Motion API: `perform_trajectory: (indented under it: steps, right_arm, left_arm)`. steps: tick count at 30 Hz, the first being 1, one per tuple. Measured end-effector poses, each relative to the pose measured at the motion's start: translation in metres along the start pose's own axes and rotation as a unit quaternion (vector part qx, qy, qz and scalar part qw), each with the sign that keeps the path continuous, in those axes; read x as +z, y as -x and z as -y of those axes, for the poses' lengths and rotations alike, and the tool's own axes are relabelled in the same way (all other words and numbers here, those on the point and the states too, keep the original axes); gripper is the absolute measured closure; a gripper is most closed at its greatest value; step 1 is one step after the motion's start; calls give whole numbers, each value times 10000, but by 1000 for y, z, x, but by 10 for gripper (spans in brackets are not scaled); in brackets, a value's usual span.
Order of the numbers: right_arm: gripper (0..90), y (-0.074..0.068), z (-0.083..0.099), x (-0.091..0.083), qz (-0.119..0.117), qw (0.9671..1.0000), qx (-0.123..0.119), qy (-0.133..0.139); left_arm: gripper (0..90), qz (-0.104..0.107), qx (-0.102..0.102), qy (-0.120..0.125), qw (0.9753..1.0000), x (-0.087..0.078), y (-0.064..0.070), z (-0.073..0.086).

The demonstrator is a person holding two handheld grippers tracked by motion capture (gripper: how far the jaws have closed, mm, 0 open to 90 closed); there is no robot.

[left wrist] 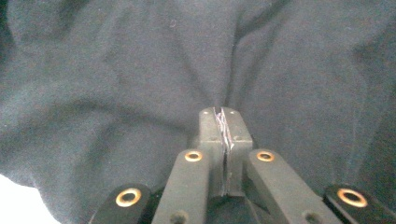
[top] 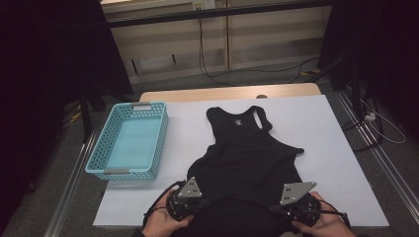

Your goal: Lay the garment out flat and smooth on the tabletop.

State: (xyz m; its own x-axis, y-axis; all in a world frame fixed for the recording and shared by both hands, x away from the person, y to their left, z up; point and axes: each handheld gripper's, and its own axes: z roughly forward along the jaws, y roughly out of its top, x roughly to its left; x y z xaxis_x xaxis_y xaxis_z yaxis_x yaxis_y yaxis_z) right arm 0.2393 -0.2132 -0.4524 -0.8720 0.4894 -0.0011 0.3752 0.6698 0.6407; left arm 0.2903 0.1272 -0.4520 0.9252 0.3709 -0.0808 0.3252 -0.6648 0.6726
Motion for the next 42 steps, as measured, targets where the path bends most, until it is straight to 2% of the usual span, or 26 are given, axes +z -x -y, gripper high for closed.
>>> perform_trajectory:
  steps: [3, 6, 9, 10, 11, 13, 16, 20, 21, 24, 26, 28, 29, 30, 33, 35, 36, 37, 39, 42]
  right_arm:
    - [900, -5, 1, -1, -49, 10000, -44, -5]
    - [900, -9, 1, -1, -86, 9998, -162, -24]
    - [900, -14, 2, -2, -173, 9996, -211, -21]
    - [900, -15, 2, -2, -194, 9996, -226, -25]
    - [900, -17, 2, -2, -216, 9995, -230, -29]
    - [900, -20, 3, -3, -272, 9993, -260, -27]
    - [900, -24, 3, -3, -347, 9989, -305, -21]
    - [900, -29, 3, -2, -549, 9975, -438, -87]
    - [900, -30, 3, -1, -575, 9973, -449, -114]
    - [889, -30, 3, -1, -614, 9972, -427, -91]
    - [820, -27, 2, -3, -531, 9981, -314, 26]
    - [729, -23, 2, -6, -401, 9989, -133, 179]
    - [713, -20, 2, -8, -357, 9990, -60, 272]
    - [691, -17, 2, -9, -277, 9990, 23, 341]
    - [644, -8, 3, -13, 72, 9985, 232, 484]
    - [635, 0, 4, -17, 368, 9968, 426, 560]
    - [635, 5, 5, -19, 494, 9958, 507, 588]
    - [635, 8, 6, -20, 569, 9949, 564, 605]
    - [635, 18, 9, -24, 799, 9927, 670, 604]
    - [623, 30, 13, -27, 1097, 9893, 785, 553]
  left_arm:
    - [891, 32, 9, -23, 10000, -2, 4, 1]
    - [891, 59, 80, -118, 9999, -3, 8, 2]
    - [891, 54, 27, -193, 9998, -5, 12, 4]
    - [891, 43, 72, -245, 9997, -6, 13, 4]
    - [891, 3, 48, -227, 9997, -5, 15, 5]
    - [891, 74, 73, -260, 9996, -7, 18, 7]
    - [891, 105, -22, -200, 9997, -10, 24, 10]
    - [891, 139, -59, -222, 9996, -13, 33, 15]
    - [891, 156, -14, -256, 9995, -15, 34, 16]
    - [890, 249, -81, -214, 9994, -17, 34, 19]
    - [883, 285, -152, -134, 9994, -19, 32, 20]
    - [825, 289, -251, -3, 9993, -20, 30, 19]
    - [793, 280, -233, 12, 9993, -21, 28, 19]
    - [754, 249, -299, 71, 9992, -21, 27, 19]
    - [661, -22, -382, 170, 9991, -24, 18, 19]
    - [607, -206, -486, 165, 9985, -25, 9, 21]
    - [593, -234, -515, 157, 9983, -26, 5, 22]
    - [582, -307, -557, 176, 9978, -27, 0, 23]
    - [530, -262, -580, 235, 9977, -27, -10, 24]
    - [537, -436, -561, 225, 9972, -23, -18, 22]
